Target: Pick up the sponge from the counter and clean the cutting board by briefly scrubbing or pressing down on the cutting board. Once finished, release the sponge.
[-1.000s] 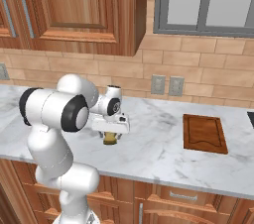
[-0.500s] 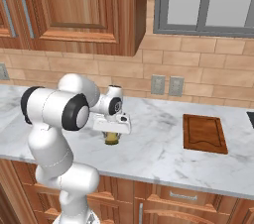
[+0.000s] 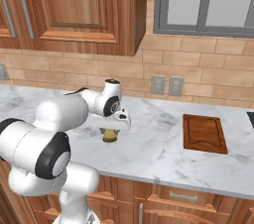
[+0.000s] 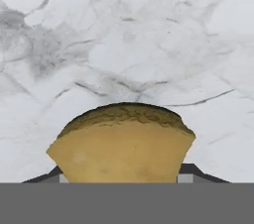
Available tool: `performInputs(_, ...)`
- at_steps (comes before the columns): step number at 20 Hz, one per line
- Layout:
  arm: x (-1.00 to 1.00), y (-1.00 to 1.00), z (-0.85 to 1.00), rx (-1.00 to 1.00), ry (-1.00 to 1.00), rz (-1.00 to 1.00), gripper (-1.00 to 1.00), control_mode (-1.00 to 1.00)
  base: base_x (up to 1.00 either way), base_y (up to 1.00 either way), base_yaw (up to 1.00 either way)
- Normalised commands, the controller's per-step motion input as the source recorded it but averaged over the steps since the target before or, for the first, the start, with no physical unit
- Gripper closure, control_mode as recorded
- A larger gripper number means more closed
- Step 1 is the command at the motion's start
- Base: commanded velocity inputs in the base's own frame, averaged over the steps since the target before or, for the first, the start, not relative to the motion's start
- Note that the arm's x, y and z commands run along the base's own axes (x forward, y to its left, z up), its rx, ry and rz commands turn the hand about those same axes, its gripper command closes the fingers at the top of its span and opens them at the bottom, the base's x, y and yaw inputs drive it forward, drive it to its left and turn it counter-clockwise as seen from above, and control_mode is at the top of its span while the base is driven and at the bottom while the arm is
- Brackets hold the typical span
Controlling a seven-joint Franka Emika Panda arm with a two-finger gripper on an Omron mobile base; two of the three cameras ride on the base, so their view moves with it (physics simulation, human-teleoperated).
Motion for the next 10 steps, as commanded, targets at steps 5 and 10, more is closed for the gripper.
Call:
performInputs(5, -0.16, 0.06, 0.98, 0.00, -0.12, 0.06, 1.00, -1.00, 0.00, 0.00, 0.00)
performInputs(10, -0.10, 0.02, 0.28, 0.00, 0.07, 0.01, 1.00, -1.00, 0.00, 0.00, 0.00)
